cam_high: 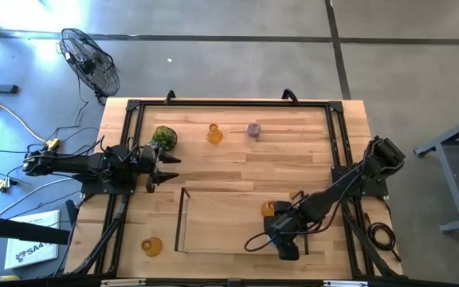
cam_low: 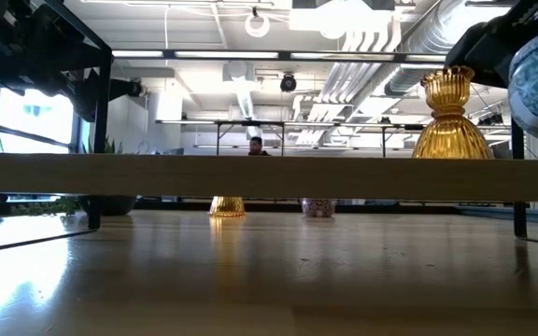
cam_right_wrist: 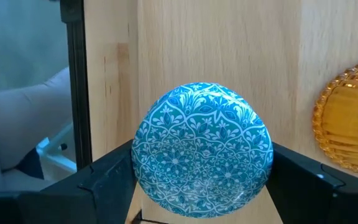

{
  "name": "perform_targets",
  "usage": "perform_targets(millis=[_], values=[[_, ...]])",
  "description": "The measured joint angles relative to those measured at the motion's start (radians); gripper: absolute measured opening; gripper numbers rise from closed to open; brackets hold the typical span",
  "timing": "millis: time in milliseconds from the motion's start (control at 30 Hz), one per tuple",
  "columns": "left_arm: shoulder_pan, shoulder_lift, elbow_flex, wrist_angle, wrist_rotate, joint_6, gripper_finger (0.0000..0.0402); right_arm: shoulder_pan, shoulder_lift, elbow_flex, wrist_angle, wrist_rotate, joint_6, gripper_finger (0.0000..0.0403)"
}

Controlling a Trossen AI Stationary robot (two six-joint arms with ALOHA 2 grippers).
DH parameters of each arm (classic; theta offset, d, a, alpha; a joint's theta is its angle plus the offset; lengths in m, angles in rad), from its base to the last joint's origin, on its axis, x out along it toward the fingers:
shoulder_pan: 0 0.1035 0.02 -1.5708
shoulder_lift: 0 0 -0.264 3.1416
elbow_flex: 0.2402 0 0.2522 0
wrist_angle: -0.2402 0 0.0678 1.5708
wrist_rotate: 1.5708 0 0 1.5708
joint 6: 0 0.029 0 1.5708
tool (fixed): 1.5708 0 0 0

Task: Pick & Place candle stick holders
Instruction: Put the blue patterned scented candle on the shelf, then put the top brown vase candle holder on the shelf

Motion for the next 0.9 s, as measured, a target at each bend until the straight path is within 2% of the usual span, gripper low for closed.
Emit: perform_targets(millis=[267, 667, 900], values=[[0.000, 0.000, 0.000, 0.000, 0.000, 0.000, 0.0262, 0.014, 0.000, -0.001, 0.018, 0.020, 0.036, 0.0306], [0.000, 0.000, 0.000, 0.000, 0.000, 0.000, 0.0262, 0.034, 0.000, 0.000, 0.030, 0.021, 0.061, 0.0348], [0.000, 0.000, 0.000, 0.000, 0.000, 0.000, 0.0262, 0.048, -0.007, -0.001, 0.030, 0.023, 0.063, 0.0353]])
